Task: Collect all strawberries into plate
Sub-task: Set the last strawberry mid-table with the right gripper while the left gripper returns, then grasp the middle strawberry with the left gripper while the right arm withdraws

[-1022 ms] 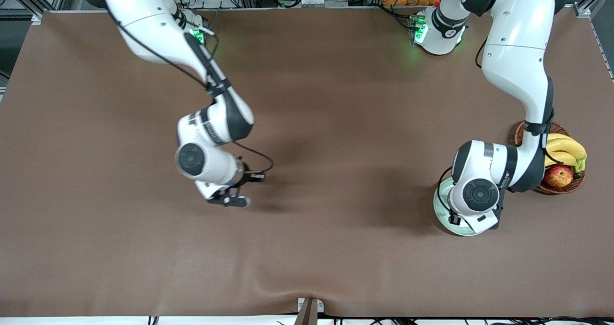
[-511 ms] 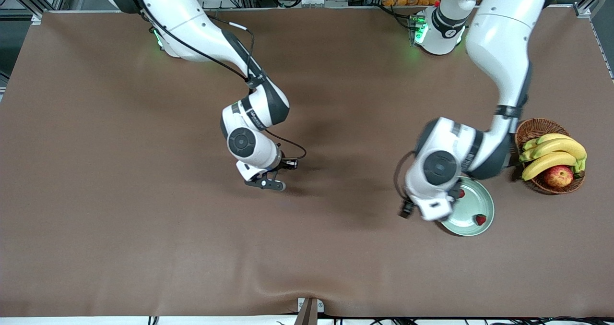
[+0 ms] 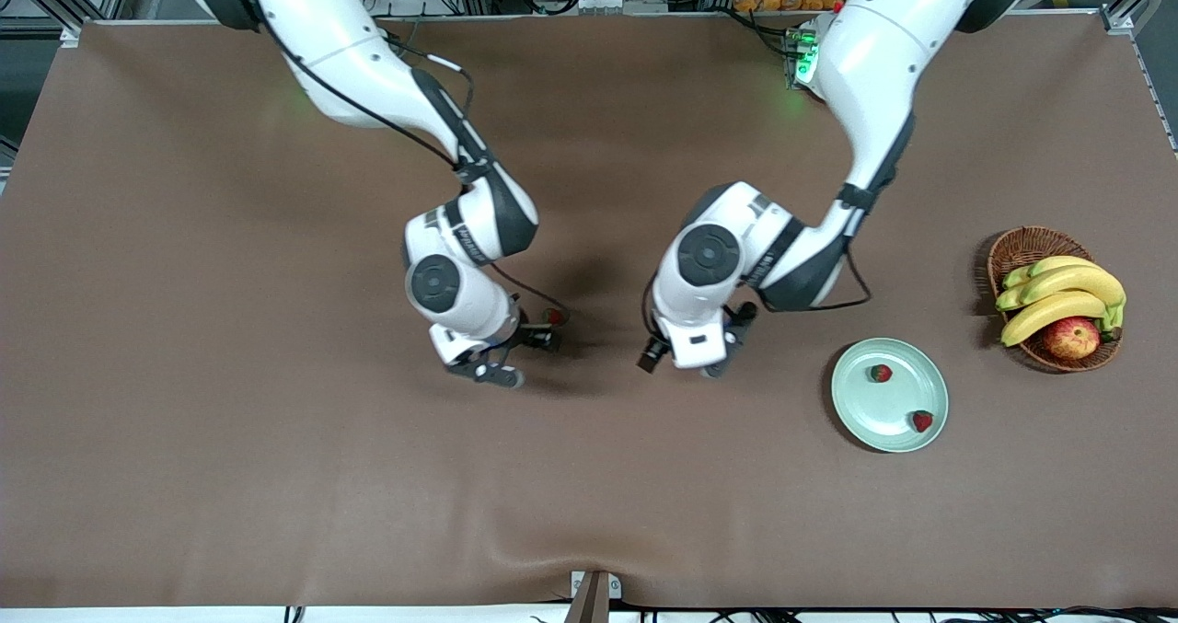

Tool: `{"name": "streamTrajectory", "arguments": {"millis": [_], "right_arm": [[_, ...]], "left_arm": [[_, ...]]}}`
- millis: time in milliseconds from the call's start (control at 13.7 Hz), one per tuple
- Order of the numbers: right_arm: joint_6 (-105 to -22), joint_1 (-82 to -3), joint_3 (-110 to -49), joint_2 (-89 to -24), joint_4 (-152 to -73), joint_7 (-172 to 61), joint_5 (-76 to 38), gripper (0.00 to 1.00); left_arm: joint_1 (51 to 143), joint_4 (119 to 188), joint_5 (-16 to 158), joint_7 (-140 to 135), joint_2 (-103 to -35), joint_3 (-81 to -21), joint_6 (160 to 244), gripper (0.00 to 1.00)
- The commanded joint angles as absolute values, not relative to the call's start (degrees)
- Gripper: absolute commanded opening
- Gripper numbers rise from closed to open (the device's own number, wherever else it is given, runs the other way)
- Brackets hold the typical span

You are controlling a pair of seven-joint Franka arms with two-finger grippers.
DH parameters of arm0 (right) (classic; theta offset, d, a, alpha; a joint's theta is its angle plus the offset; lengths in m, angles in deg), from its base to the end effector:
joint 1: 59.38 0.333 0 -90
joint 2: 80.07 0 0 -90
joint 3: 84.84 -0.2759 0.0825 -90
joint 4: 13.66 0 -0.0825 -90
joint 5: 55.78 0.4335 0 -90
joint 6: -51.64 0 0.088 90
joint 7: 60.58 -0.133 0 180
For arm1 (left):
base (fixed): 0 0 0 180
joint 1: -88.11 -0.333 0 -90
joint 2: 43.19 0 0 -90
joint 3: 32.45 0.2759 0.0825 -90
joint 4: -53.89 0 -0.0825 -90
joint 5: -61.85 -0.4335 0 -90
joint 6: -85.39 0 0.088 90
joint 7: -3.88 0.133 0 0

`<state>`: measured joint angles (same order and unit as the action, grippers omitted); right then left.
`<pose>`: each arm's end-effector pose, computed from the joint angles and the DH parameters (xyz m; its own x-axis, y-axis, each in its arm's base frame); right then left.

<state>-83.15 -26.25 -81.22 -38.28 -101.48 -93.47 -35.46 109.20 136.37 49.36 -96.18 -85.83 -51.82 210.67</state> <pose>0.6303 0.3743 0.1484 0.9610 -0.2684 -0.0670 -0.2766 -0.9335 -0.2283 0.5926 -0.4492 0.1889 0.5349 0.8434 -0.0512 0.8449 -0.5335 0.0395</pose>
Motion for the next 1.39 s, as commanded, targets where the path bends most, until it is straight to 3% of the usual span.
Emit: {"name": "streamTrajectory", "arguments": {"millis": [0, 292, 511, 730, 949, 1314], "right_arm": [[-77.1, -30.9, -81.9, -47.2, -103.4, -92.8, -35.3, 1.00], [-62.7, -38.2, -81.9, -58.2, -103.2, -92.8, -37.1, 1.00], [-52.6, -43.8, -81.9, -66.5, -103.0, -90.9, -44.6, 1.00], [-45.2, -50.0, -82.1, -73.1, -102.5, -80.7, -45.6, 1.00], [-37.1, -57.1, -82.1, -75.1, -100.0, -67.0, -47.8, 1.00], [-36.7, -67.6, -82.0, -75.0, -100.3, -49.6, -53.4, 1.00]], "left_arm": [[112.4, 132.7, 50.2, -103.0, -89.1, -51.4, 214.0, 1.00], [118.9, 129.6, 49.8, -116.7, -93.7, -49.5, 225.6, 1.00], [131.6, 129.5, 50.2, -131.5, -95.1, -38.2, 230.3, 1.00], [137.1, 129.6, 50.0, -143.9, -97.1, -33.5, 230.8, 1.00], [137.2, 129.6, 49.8, -144.0, -97.3, -33.3, 230.8, 1.00], [137.3, 129.5, 48.4, -143.7, -98.1, -32.7, 232.7, 1.00]]}}
